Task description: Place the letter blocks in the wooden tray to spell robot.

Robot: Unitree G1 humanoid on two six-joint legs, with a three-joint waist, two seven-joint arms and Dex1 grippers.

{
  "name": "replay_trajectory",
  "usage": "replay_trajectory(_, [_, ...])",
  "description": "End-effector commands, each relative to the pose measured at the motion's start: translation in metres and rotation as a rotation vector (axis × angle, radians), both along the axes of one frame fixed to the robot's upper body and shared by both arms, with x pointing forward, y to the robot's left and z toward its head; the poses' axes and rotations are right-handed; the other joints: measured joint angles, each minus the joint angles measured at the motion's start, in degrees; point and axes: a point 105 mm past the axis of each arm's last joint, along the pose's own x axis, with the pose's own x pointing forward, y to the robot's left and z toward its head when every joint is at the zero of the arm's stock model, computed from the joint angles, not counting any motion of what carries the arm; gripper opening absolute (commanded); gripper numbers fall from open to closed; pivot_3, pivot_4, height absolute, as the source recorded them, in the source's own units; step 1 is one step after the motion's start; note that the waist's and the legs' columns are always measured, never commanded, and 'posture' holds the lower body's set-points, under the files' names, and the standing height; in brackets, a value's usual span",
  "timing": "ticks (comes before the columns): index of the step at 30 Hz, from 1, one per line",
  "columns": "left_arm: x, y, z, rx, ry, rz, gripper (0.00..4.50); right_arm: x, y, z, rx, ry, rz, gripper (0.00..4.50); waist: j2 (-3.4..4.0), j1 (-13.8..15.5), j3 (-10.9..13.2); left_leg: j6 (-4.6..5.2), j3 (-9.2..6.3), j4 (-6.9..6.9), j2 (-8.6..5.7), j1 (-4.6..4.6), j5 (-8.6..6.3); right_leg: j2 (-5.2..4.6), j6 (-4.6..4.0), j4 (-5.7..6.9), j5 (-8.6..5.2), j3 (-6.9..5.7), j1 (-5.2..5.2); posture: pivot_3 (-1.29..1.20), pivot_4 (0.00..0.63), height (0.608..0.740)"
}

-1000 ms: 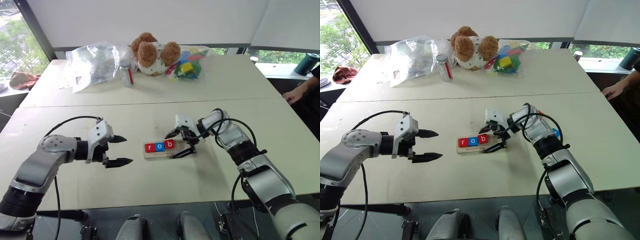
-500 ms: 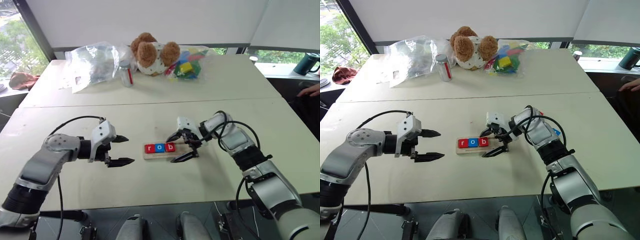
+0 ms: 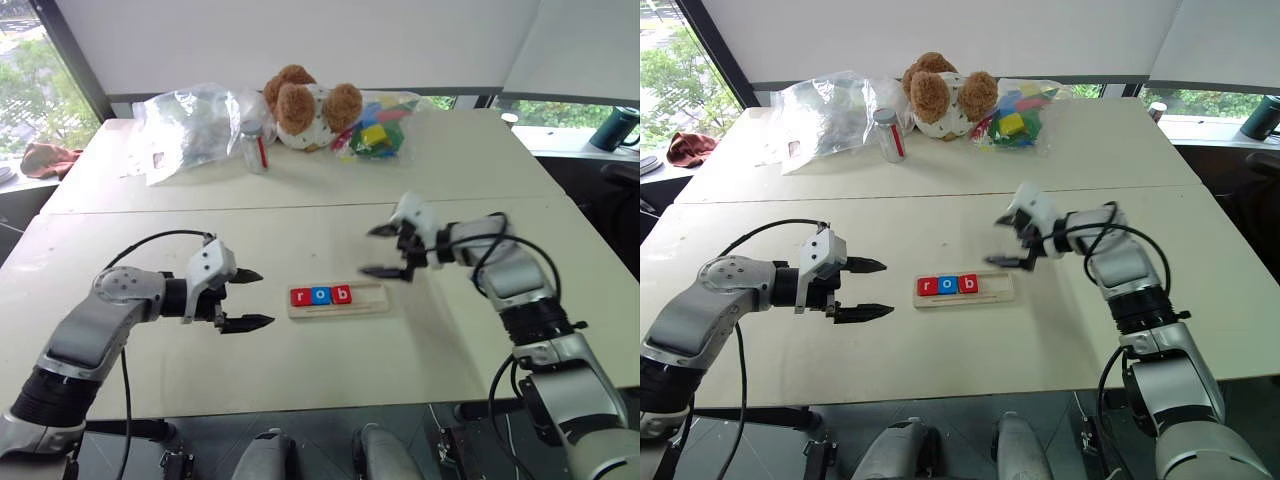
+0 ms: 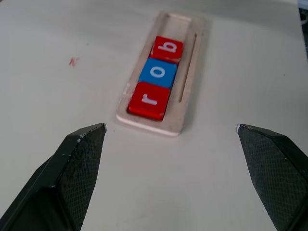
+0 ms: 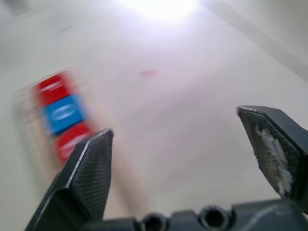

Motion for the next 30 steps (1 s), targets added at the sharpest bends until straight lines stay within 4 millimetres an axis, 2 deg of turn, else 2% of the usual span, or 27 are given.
replay_trajectory(1, [-0.005, -0.016, 0.028, -0.062, -0.073, -0.061, 4.5, -0.001, -0.06, 0.023, 0.112, -0.138, -0.53, 4.44, -0.02, 0.09, -0.02, -0.04, -0.06, 0.0, 0.0, -0.04, 0.02, 0.0, 0.0, 0.0, 0.0, -0.01, -0.02, 0.0, 0.15, 0.74])
replay_trajectory(4, [-0.006, -0.027, 0.031, -0.079, -0.079, -0.093, 4.5, -0.014, -0.082, 0.011, 0.203, -0.121, -0.821, 4.44, 0.0, -0.21, -0.03, -0.29, -0.05, -0.01, -0.01, -0.11, 0.16, 0.0, 0.0, 0.0, 0.0, 0.01, -0.07, 0.0, 0.15, 0.74])
replay_trajectory(7, [0.001, -0.039, 0.029, -0.098, -0.074, -0.122, 4.5, -0.023, -0.079, -0.017, 0.268, -0.054, -0.968, 4.44, 0.02, -0.39, -0.05, -0.31, 0.03, 0.0, -0.01, -0.08, 0.18, 0.07, 0.0, 0.06, 0.0, 0.07, -0.11, 0.0, 0.15, 0.74])
replay_trajectory(10, [0.007, -0.042, 0.023, -0.073, -0.077, -0.133, 4.5, -0.022, -0.079, -0.035, 0.318, 0.006, -1.066, 4.44, 0.05, -0.6, -0.04, -0.2, 0.09, 0.0, -0.02, -0.03, 0.14, 0.14, 0.0, 0.16, 0.0, 0.12, -0.11, 0.0, 0.15, 0.74])
replay_trajectory(18, [0.011, -0.038, 0.018, -0.071, -0.074, -0.109, 4.5, -0.014, -0.062, -0.064, 0.376, 0.125, -1.131, 4.44, 0.05, -0.58, -0.04, -0.12, 0.09, -0.02, -0.02, 0.02, 0.1, 0.18, 0.01, 0.2, 0.0, 0.1, -0.11, 0.0, 0.15, 0.74])
replay_trajectory(22, [0.009, -0.039, 0.017, -0.078, -0.073, -0.098, 4.5, -0.002, -0.046, -0.075, 0.396, 0.164, -1.1, 4.44, 0.05, -0.61, -0.04, -0.11, 0.09, -0.01, -0.02, 0.05, 0.1, 0.18, 0.01, 0.19, 0.0, 0.09, -0.06, 0.0, 0.15, 0.74])
replay_trajectory(30, [0.009, -0.036, 0.015, -0.072, -0.073, -0.073, 4.5, 0.026, -0.044, -0.096, 0.369, 0.182, -1.142, 4.44, -0.03, -1.71, -0.09, -0.1, 0.09, 0.0, -0.02, 0.29, 0.1, 0.18, 0.0, 0.2, 0.0, 0.11, 0.17, 0.0, 0.15, 0.74])
